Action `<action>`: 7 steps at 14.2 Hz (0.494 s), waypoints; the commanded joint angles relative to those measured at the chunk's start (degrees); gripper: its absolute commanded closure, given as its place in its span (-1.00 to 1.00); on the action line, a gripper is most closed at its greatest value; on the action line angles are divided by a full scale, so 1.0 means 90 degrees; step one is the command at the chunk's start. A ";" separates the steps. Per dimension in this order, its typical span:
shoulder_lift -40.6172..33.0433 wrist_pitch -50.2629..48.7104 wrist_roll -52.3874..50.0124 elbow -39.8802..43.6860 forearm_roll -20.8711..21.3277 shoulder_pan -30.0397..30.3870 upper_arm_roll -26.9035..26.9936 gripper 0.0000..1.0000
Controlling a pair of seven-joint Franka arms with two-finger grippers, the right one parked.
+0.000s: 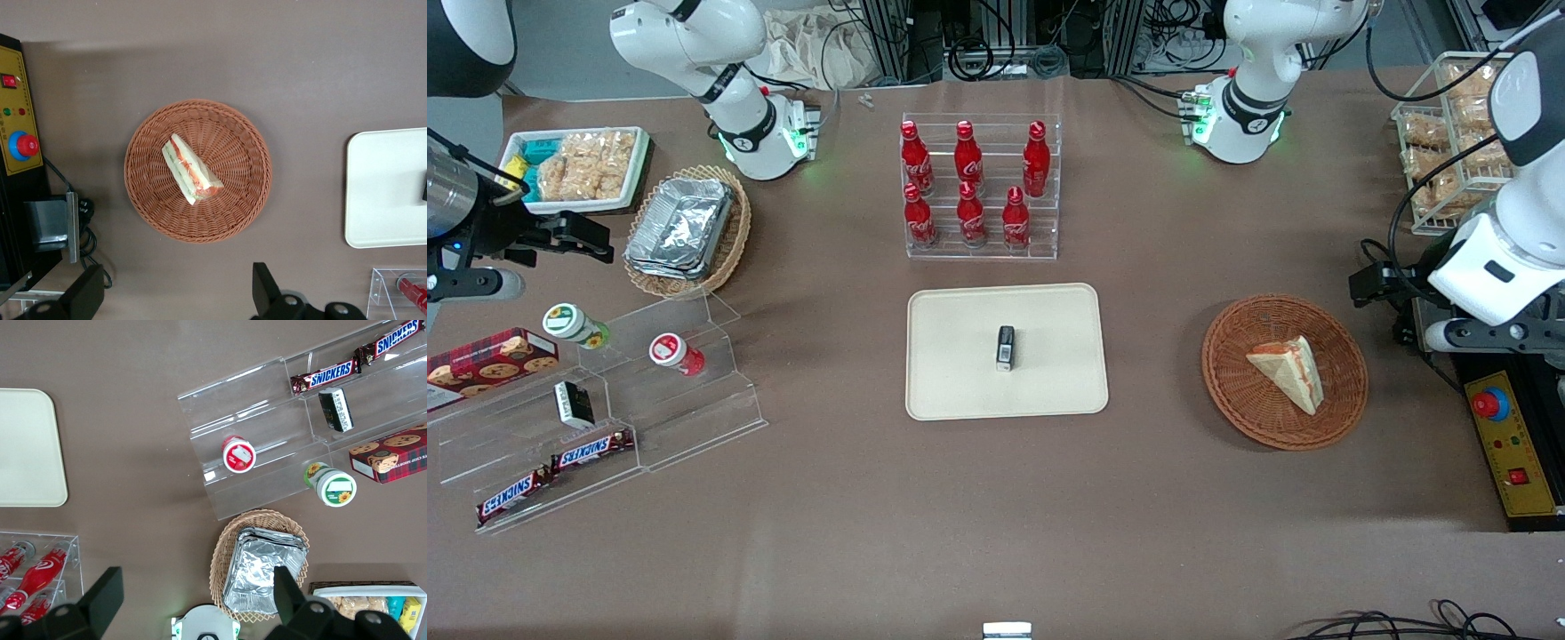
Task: Place sandwich from basket to tray
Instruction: 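Move the left gripper down over the sandwich in the wicker basket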
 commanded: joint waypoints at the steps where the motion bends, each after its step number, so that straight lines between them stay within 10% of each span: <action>1: 0.0188 -0.0135 0.0115 0.0286 -0.0140 -0.0136 0.0112 -1.00; 7: 0.0560 0.0497 -0.0225 -0.0463 -0.0179 -0.0039 0.0161 -1.00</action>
